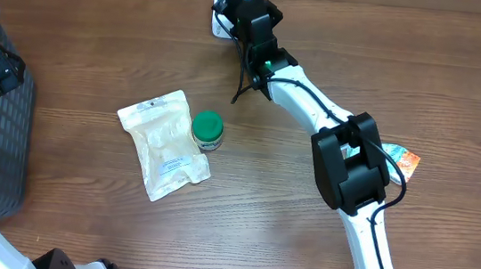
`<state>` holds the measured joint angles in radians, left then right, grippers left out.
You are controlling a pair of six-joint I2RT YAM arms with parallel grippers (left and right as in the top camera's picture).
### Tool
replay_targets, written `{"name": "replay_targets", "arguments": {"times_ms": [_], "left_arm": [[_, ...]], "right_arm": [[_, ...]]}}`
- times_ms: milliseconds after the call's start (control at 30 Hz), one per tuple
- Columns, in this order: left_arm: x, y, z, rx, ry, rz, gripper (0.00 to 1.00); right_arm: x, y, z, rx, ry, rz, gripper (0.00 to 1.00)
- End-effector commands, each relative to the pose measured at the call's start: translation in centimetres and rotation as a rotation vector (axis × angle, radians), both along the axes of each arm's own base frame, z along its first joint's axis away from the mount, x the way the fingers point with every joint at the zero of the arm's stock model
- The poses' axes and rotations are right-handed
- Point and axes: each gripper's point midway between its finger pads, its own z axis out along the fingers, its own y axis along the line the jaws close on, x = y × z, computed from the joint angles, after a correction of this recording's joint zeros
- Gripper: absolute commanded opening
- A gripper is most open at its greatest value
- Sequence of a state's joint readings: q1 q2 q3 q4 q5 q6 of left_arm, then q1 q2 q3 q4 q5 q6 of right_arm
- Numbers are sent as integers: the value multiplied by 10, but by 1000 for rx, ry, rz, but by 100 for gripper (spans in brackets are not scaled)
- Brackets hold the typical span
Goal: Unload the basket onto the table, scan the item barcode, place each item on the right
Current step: 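Hold the small teal packet in front of the scanner face, then move the packet right and release it on the table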
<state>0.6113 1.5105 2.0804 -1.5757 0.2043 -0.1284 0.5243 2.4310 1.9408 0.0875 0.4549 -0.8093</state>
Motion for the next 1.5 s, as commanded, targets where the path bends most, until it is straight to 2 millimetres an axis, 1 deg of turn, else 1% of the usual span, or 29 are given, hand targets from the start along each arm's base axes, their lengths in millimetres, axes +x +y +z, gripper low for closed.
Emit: {"name": "replay_targets", "arguments": {"times_ms": [0,300,433,500,567,633,800,867,933,1033,1100,1233,1300,1367,1433,1467], "left_arm": [[0,2,3,2,-8,13,100],[0,2,3,2,-8,13,100],[0,2,3,2,-8,13,100],[0,2,3,2,-8,13,100],[0,2,3,2,-8,13,99],[0,2,3,2,-8,13,100],[0,2,3,2,-8,13,100],[0,2,3,2,-8,13,100],[0,2,3,2,-8,13,99],[0,2,3,2,-8,13,100],[0,2,3,2,-8,13,99],[0,2,3,2,-8,13,100],[0,2,3,2,-8,13,99],[0,2,3,2,-8,13,99],[0,2,3,2,-8,13,100],[0,2,3,2,-8,13,100]], "right_arm": [[1,6,-4,5,-6,16,4],[-1,19,-3,23,-7,66,4],[1,28,10,62,-53,107,4],[1,31,13,72,-65,118,4],[0,34,11,75,-57,138,4],[-1,36,5,71,-42,150,4],[-2,34,-8,64,-10,136,4],[-2,32,-7,89,-7,109,4],[-3,30,0,119,-15,73,4],[-12,29,30,273,2,22,4],[-22,29,54,378,40,15,4],[-59,21,110,599,171,2,4],[-87,7,137,719,262,-45,4],[-122,-14,159,849,384,-116,4],[-155,-39,173,941,485,-200,4],[-173,-57,178,969,532,-255,4]]}}
